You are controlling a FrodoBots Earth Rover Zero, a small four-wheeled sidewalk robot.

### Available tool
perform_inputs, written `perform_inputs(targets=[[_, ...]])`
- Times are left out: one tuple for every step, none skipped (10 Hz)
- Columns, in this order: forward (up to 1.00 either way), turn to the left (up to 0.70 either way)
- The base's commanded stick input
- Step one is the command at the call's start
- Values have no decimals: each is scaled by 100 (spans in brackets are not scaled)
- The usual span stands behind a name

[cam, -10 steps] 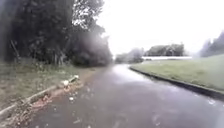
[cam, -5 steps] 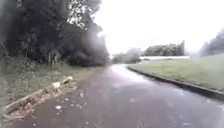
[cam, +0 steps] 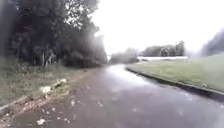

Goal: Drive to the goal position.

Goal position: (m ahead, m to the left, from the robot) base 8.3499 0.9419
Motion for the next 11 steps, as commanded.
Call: perform_inputs(targets=[[70, 0], [70, 0], [70, 0], [70, 0], [70, 0], [70, 0], [70, 0], [70, 0], [70, 0], [70, 0], [70, 0]])
